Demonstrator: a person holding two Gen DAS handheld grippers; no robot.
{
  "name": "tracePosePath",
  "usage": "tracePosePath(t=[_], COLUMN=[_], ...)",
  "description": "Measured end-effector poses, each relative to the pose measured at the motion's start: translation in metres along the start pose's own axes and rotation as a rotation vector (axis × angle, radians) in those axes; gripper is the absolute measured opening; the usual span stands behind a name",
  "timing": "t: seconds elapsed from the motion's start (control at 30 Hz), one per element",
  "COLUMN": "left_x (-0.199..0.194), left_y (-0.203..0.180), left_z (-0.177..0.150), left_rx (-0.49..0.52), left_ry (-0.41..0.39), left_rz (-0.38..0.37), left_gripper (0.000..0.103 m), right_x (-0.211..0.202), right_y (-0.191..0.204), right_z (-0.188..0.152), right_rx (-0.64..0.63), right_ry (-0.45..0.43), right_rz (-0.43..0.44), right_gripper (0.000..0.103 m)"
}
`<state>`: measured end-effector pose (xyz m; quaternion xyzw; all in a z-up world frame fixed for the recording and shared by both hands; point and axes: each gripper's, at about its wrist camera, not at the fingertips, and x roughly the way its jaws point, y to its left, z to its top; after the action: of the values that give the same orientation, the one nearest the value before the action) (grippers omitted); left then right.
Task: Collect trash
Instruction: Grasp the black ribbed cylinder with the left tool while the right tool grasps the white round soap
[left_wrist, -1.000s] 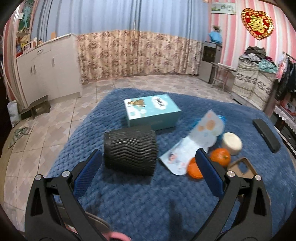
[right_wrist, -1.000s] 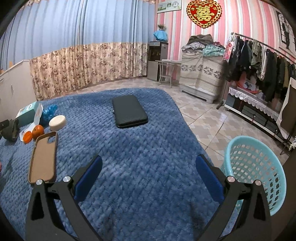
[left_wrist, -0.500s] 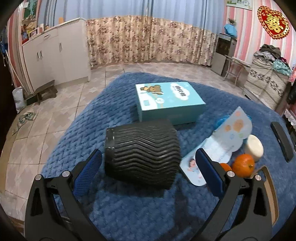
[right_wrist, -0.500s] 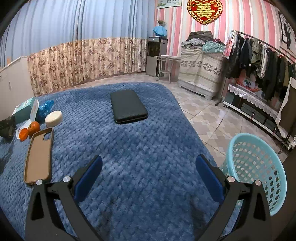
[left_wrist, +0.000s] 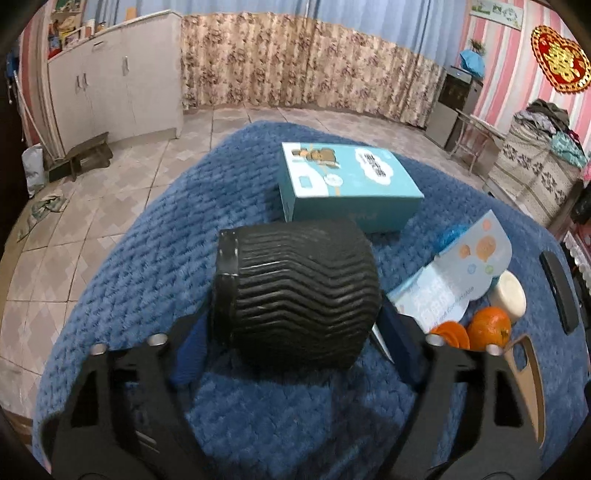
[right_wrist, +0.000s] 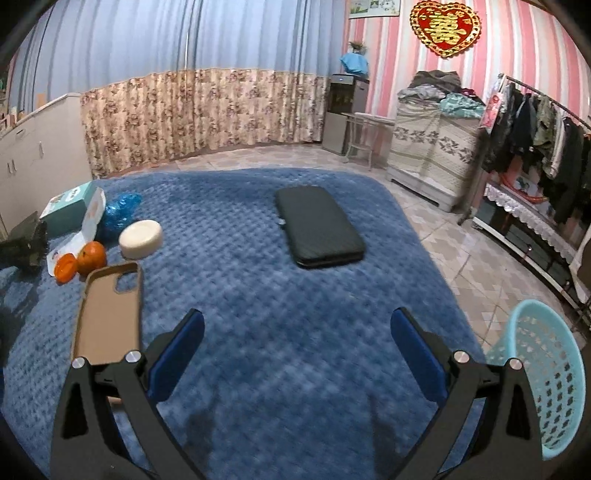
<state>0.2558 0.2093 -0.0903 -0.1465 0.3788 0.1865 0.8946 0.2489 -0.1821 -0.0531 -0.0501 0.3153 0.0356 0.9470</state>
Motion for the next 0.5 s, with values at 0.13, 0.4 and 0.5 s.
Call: tracePosePath(t=[0.13, 0.4, 0.5], left_x=[-0.004, -0.025, -0.029], left_y=[0.0, 0.009, 0.012], left_z=[-0.001, 0.003, 0.003], left_rx=[-0.003, -0.023, -0.047], left_ry=[-0.011, -0.064, -0.059], left_rz=[0.001, 0.001, -0.02], left_gripper=[0.078, 0.075, 0.075], right_x=[0.008, 0.021, 0.026], right_y=[0.016, 0.058, 0.075], right_z=[0.008, 0.027, 0.033], right_rx=[-0.014, -0.063, -0.067], right_ry=[0.003, 0.01, 0.011], right_rz=[0.025, 0.092, 0.132], right_gripper=[0.099, 0.099, 0.099])
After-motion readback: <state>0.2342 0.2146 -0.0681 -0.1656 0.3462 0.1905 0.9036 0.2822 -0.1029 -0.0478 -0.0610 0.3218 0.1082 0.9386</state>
